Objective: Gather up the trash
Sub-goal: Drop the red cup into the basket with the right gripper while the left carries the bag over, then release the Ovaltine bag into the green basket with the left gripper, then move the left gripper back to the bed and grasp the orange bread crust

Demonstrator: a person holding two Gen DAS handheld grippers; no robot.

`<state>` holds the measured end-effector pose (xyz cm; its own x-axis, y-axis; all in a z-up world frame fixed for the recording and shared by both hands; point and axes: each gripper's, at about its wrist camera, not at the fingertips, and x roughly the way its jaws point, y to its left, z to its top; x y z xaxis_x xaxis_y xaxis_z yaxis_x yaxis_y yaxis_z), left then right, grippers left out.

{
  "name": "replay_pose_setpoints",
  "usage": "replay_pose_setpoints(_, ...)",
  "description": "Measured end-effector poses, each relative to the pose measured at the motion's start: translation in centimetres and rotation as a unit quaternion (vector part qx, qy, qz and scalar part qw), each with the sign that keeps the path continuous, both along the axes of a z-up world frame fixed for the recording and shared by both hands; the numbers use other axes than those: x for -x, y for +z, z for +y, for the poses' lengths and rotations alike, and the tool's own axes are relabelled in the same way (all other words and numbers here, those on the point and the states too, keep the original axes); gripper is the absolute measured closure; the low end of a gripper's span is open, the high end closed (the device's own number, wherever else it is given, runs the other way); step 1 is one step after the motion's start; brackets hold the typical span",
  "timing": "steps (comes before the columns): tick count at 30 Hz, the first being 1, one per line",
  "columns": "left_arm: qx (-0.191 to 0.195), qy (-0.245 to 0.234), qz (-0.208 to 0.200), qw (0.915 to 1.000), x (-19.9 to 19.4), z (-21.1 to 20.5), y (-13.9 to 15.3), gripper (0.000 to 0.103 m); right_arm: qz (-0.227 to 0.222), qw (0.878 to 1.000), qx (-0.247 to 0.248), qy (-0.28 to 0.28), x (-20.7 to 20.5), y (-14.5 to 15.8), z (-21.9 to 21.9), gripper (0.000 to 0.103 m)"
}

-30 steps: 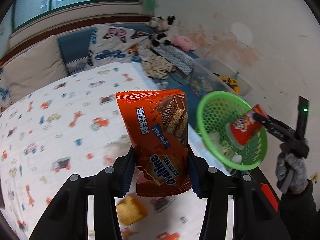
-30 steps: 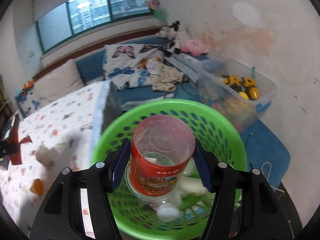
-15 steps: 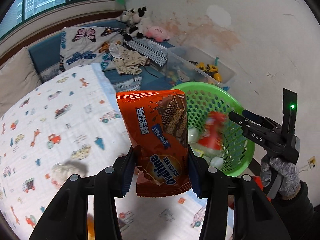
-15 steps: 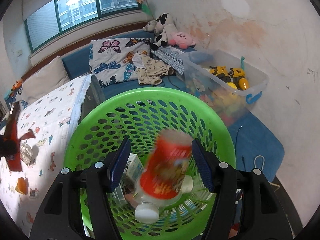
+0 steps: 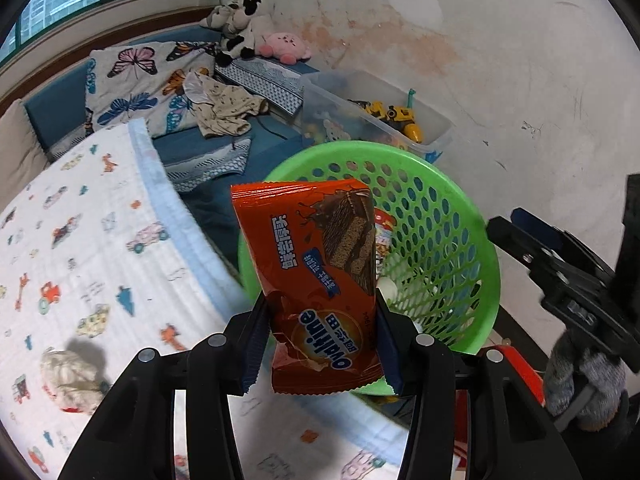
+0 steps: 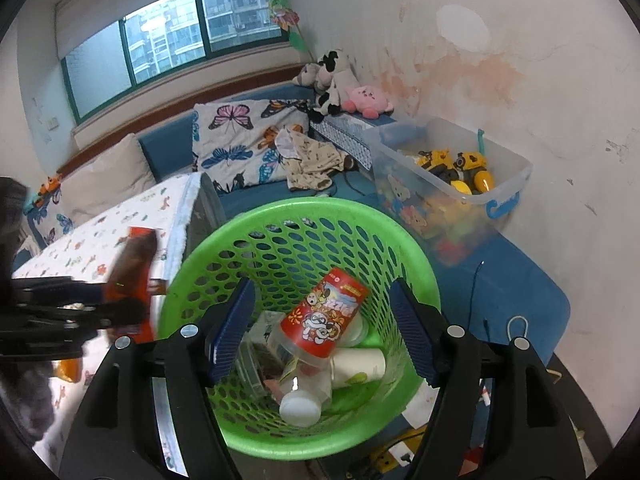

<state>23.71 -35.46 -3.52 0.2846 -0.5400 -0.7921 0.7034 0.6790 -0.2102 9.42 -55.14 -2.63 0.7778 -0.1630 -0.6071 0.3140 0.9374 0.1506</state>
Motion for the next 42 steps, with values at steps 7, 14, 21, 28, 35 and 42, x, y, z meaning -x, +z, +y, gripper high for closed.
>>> replay_pose_setpoints(7, -0.005, -0.009, 0.004, 0.9999, 0.6, -2.2, -0.9, 0.039, -0.013, 1.000, -0.005, 0.006, 1.5, 0.5, 0.4, 0.030)
replay_pose_setpoints(14, -0.002, -0.014, 0.001, 0.9999, 1.3, -2.4, -1.0, 0.026, -0.020, 1.000, -0.013, 0.005, 2.4, 0.7, 0.2, 0.029)
replay_pose_setpoints(21, 0.002, 0.006, -0.011, 0.9999, 1.7, 0.3, -0.1, 0.023, -0.027, 0.999, -0.020, 0.010, 3.3, 0.8, 1.2, 0.028)
replay_pose_setpoints(28, 0.015, 0.041, -0.021, 0.9988, 2.8, 5.4, 0.8, 0.022, -0.031, 0.999, -0.028, 0.023, 4.2, 0.7, 2.8, 0.025)
replay_pose_setpoints(35, 0.009, 0.081, -0.028, 0.9963, 4.1, 11.0, -0.2, 0.022, -0.034, 0.998, -0.033, 0.045, 4.6, 0.8, 5.2, 0.024)
replay_pose_setpoints(42, -0.006, 0.125, -0.030, 0.9917, 4.4, 17.3, -1.7, 0.022, -0.038, 0.996, -0.037, 0.077, 4.1, 1.0, 8.1, 0.022)
